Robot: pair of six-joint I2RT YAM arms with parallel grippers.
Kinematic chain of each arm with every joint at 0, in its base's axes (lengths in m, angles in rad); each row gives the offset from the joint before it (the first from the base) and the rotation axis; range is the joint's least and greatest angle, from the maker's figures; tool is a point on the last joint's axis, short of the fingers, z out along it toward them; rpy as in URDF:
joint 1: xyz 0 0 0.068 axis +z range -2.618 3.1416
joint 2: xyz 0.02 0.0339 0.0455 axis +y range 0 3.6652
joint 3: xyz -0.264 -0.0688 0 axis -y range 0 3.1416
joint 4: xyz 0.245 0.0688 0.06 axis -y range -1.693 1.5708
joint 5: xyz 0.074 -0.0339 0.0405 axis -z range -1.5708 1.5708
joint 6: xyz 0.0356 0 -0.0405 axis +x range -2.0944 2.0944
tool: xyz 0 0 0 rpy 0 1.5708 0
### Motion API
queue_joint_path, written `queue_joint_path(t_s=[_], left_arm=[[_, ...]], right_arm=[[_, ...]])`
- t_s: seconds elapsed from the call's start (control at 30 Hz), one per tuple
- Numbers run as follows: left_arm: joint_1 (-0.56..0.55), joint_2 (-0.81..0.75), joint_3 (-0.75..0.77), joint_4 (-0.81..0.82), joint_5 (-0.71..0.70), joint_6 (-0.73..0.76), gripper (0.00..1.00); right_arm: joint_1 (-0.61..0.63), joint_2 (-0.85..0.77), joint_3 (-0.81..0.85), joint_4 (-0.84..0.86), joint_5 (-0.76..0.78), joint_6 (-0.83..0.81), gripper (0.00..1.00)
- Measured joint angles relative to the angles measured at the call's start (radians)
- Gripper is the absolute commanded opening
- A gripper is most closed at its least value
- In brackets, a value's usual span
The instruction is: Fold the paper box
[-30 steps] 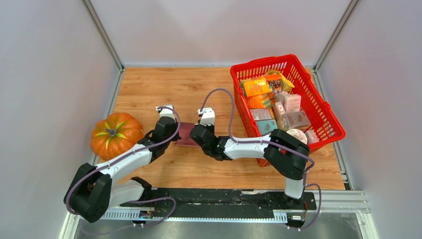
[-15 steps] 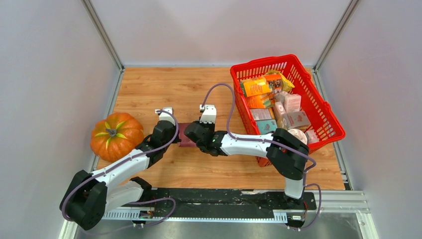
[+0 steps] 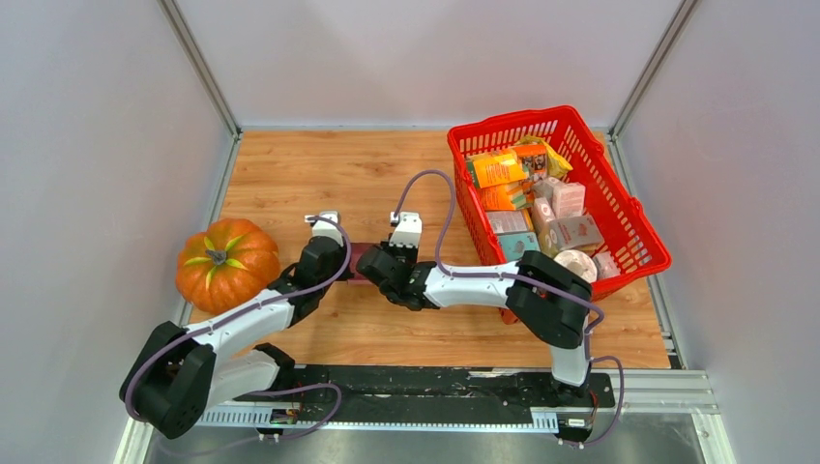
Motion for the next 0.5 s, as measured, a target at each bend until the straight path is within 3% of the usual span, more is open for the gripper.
queue_joint_path(t_s=[0.23,0.47,0.5], left_arm=[[-0.015,-0.003,-0.043,0.054,-0.005,-0.006,0.00],[-0.025,-0.045,-0.085,0.075,-0.015,-0.008,0.00],[-0.026,-0.055,-0.093,0.076,-0.017,-0.008,0.00]], right_arm=[[0.019,0.000,-0.068,0.106,0.032,-0.008,0.08],[0.047,-0.009,-0.103,0.116,0.060,-0.006,0.30],[0.050,-0.014,-0.108,0.105,0.055,-0.007,0.39]])
